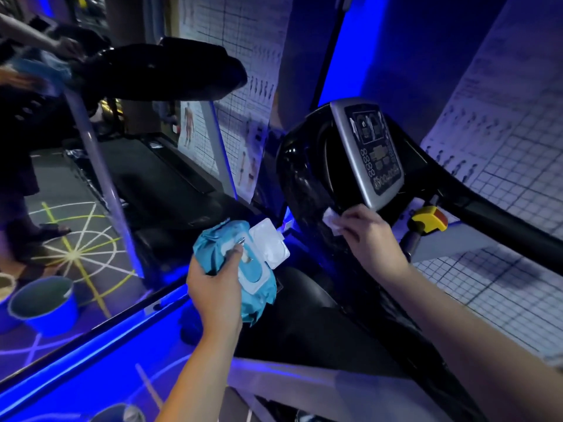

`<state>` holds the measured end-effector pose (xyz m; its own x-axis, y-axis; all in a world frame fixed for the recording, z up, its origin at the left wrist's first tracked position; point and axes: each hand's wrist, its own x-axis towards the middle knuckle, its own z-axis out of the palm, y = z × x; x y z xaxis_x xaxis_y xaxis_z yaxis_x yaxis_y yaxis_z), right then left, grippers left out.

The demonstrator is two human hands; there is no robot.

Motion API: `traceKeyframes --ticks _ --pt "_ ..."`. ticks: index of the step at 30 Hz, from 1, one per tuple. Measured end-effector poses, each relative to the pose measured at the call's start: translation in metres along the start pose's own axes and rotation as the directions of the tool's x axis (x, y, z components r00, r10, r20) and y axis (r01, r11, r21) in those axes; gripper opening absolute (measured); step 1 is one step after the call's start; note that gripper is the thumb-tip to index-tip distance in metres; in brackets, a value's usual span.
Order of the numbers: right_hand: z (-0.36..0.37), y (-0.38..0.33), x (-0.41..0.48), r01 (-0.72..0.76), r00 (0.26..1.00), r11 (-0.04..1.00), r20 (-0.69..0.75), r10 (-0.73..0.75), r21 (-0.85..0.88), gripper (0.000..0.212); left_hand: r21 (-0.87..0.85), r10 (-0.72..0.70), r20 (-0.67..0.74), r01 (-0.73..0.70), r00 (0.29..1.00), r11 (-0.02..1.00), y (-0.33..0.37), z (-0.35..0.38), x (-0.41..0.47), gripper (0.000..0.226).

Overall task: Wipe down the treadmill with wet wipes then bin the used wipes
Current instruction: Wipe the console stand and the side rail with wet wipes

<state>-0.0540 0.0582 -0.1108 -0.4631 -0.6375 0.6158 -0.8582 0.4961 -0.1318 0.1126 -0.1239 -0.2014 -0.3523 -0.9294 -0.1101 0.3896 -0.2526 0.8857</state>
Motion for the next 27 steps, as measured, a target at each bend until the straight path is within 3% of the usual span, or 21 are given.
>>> traceKeyframes --ticks 4,6,13,16,19,24,27 --pt "-0.021 -0.006 -0.053 0.168 0.969 0.964 0.216 -0.122 -0.208 0.024 0.046 -0.051 0.071 0.048 0.996 0.998 -0.002 -0.005 0.02 0.029" --pt "-0.026 -0.007 -0.066 0.188 0.963 0.94 0.244 -0.118 -0.286 0.025 0.06 -0.077 0.096 0.072 0.992 0.996 -0.006 -0.007 0.025 0.031" --pt "0.014 -0.047 -0.028 -0.104 0.991 0.918 -0.123 0.061 -0.382 0.025 0.12 -0.137 0.186 0.116 0.973 0.986 -0.018 -0.009 0.028 0.029" --pt "0.048 -0.053 -0.027 -0.226 0.972 0.9 -0.152 0.181 -0.372 0.024 0.121 -0.14 0.22 0.115 0.965 0.986 -0.017 -0.007 0.027 0.035" --pt "0.058 -0.055 -0.063 -0.357 0.93 0.878 -0.205 0.304 -0.318 0.046 0.14 -0.123 0.286 0.086 0.95 0.986 -0.015 -0.009 0.027 0.044" --pt "0.045 -0.066 -0.147 -0.611 0.73 0.773 -0.499 0.468 -0.17 0.029 0.15 -0.159 0.364 0.111 0.917 0.982 -0.019 -0.015 0.024 0.057" --pt "0.044 -0.071 -0.157 -0.776 0.455 0.629 -0.655 0.603 0.041 0.026 0.166 -0.189 0.414 0.13 0.89 0.978 -0.025 -0.015 0.015 0.049"
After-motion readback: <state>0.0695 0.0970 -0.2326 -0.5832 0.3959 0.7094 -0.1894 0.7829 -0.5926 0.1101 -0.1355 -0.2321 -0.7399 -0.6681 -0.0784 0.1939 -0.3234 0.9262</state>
